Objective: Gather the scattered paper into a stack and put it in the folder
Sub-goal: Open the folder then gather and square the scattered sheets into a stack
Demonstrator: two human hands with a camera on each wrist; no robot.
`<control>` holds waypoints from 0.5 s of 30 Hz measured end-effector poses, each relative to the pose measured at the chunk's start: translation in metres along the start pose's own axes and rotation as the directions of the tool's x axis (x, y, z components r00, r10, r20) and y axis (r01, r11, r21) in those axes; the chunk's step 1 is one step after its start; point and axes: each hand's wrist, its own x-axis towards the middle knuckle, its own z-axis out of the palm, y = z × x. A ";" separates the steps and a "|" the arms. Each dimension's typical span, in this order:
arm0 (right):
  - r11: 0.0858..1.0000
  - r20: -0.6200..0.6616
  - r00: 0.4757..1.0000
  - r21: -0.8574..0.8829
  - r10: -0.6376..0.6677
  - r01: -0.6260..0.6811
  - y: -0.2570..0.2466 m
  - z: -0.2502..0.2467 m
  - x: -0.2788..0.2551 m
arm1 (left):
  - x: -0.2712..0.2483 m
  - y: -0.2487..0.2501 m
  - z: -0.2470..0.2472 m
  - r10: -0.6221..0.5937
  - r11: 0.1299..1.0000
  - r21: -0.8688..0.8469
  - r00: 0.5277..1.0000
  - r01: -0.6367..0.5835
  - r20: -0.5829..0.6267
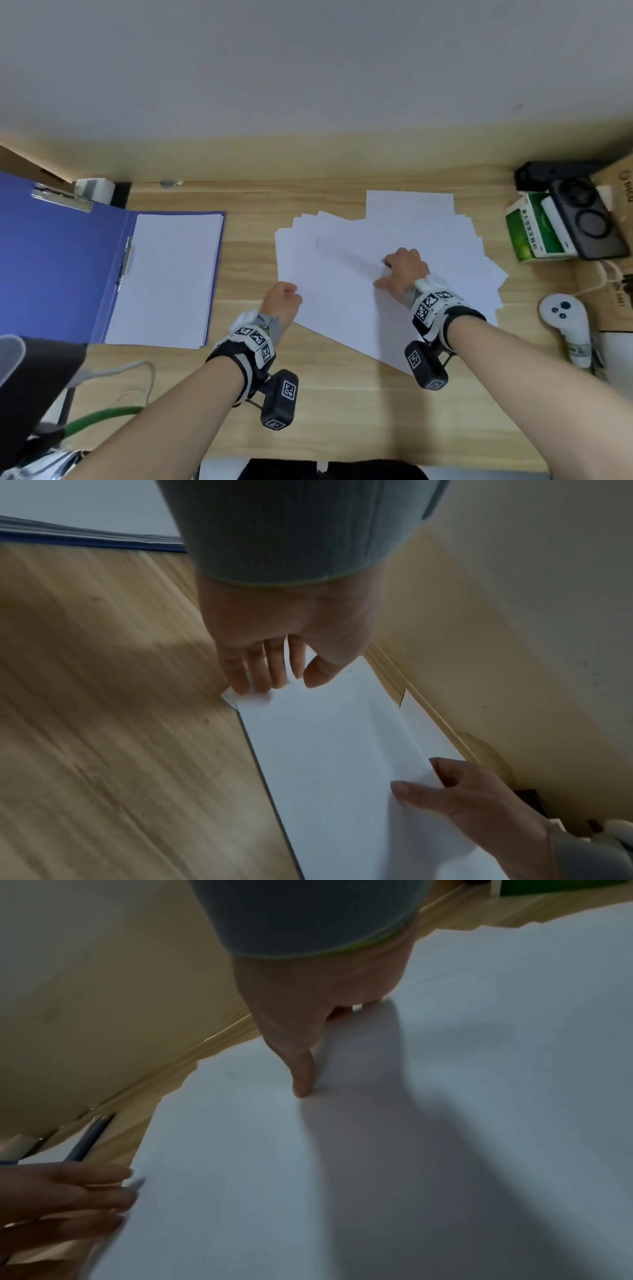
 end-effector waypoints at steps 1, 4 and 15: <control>1.000 0.004 1.000 0.005 -0.016 0.016 0.002 0.001 -0.001 | -0.001 0.001 0.000 -0.003 1.000 0.009 1.000 0.003 0.000; 0.998 -0.050 0.997 -0.021 -0.061 0.060 0.017 -0.003 -0.001 | 0.002 0.006 0.006 0.044 0.998 0.047 0.999 -0.043 -0.028; 0.987 -0.021 0.999 -0.156 -0.036 0.032 0.060 -0.031 0.019 | 0.011 0.052 0.059 0.129 0.985 0.114 0.991 -0.130 0.022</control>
